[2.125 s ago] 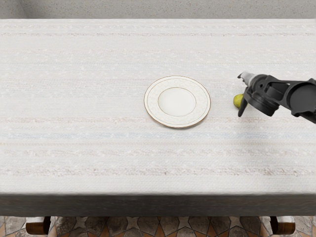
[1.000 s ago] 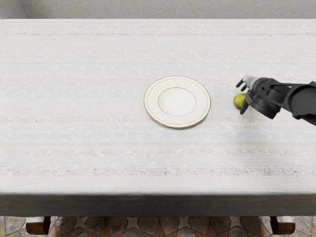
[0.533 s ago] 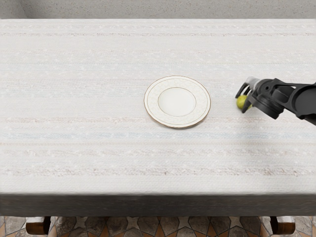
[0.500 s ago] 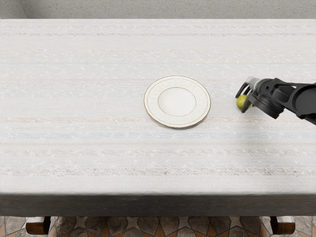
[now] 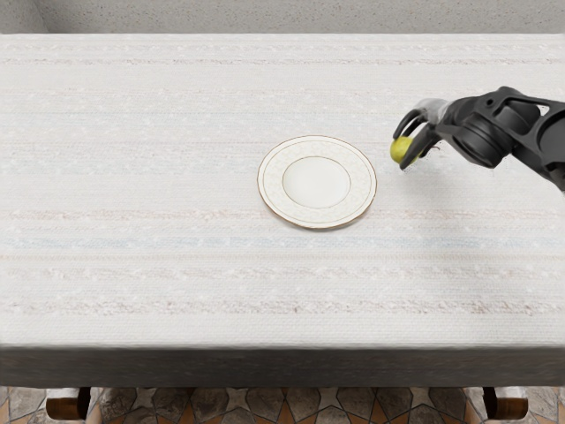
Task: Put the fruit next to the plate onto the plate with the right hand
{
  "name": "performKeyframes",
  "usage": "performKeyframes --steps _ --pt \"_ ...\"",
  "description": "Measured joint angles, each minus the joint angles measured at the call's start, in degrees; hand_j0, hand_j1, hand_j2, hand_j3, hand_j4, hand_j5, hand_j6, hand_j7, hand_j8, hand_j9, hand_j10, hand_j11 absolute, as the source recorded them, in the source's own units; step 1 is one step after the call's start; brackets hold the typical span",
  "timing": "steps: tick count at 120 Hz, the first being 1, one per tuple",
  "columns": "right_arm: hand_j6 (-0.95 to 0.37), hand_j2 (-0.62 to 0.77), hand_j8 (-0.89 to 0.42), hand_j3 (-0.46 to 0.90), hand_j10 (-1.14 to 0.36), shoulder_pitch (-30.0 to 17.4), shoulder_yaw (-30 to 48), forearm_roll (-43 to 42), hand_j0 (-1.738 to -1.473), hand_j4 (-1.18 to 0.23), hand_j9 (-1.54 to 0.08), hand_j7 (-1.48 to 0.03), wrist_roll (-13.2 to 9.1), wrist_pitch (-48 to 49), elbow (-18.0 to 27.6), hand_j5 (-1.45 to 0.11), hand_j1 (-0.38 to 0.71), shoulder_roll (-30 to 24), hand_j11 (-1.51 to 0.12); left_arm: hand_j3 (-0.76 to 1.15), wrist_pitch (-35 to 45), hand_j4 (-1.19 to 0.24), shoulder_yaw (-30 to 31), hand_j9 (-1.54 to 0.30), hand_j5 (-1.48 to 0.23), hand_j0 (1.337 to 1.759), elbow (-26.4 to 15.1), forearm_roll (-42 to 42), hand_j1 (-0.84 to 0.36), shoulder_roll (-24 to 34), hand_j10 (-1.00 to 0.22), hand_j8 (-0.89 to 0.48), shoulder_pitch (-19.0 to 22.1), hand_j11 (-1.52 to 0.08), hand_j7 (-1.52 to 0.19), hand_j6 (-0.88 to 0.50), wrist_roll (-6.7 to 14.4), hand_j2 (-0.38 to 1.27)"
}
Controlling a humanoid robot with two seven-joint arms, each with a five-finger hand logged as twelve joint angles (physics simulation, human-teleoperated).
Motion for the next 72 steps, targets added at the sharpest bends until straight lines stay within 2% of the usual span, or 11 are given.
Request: performKeyframes --steps 10,16,18,28,51,67,72 --pt "-0.32 0.4 -0.24 0.0 -0.7 0.6 1.7 0.3 -1.655 -0.8 -1.22 -1.13 0.0 0.9 0.0 -1.27 0.37 1.7 -1.22 0.0 0.0 0.0 0.0 -0.01 -0.01 1.658 0.0 0.0 0.34 0.0 0.0 0.0 0.0 -0.01 -0.01 0.0 0.0 0.0" --pt "-0.34 0.4 -0.28 0.0 -0.72 1.0 2.3 0.3 -1.655 -0.81 -1.22 -1.13 0.0 1.1 0.0 -1.26 0.37 3.0 -1.22 0.0 0.0 0.0 0.0 -0.01 -0.01 1.658 0.0 0.0 0.34 0.0 0.0 0.0 0.0 -0.01 -0.01 0.0 0.0 0.0" --pt "-0.35 0.45 -0.28 0.0 -0.71 1.1 2.4 0.3 -1.655 -0.81 -1.22 -1.13 0.0 1.2 0.0 -1.26 0.38 3.4 -1.22 0.0 0.0 0.0 0.0 -0.01 -0.01 1.658 0.0 0.0 0.34 0.0 0.0 0.0 0.0 -0.01 -0.01 0.0 0.0 0.0" --pt "-0.37 0.51 -0.28 0.0 -0.7 1.4 2.9 0.4 -1.655 -0.81 -1.22 -1.13 0.0 1.2 0.0 -1.26 0.38 5.5 -1.22 0.0 0.0 0.0 0.0 -0.01 -0.01 1.658 0.0 0.0 0.34 0.0 0.0 0.0 0.0 -0.01 -0.01 0.0 0.0 0.0" --pt "-0.38 0.58 -0.34 0.0 -0.72 1.6 3.2 0.4 -1.658 -0.82 -1.22 -1.13 0.0 0.9 0.0 -1.26 0.42 8.1 -1.21 0.0 0.0 0.0 0.0 -0.01 -0.01 1.658 0.0 0.0 0.34 0.0 0.0 0.0 0.0 -0.01 -0.01 0.0 0.0 0.0" --pt "-0.39 0.56 -0.36 0.0 -0.77 1.6 3.3 0.3 -1.658 -0.82 -1.19 -1.13 0.0 0.8 -0.1 -1.23 0.4 9.4 -1.19 0.0 0.0 0.0 0.0 -0.01 -0.01 1.658 0.0 0.0 0.34 0.0 0.0 0.0 0.0 -0.01 -0.01 0.0 0.0 0.0" --pt "-0.36 0.45 -0.34 0.0 -0.68 1.6 3.4 -0.1 -1.658 -0.72 -1.04 -0.99 0.0 0.7 -0.1 -1.07 0.32 9.6 -1.04 0.0 0.0 0.0 0.0 -0.01 -0.01 1.658 0.0 0.0 0.34 0.0 0.0 0.0 0.0 -0.01 -0.01 0.0 0.0 0.0"
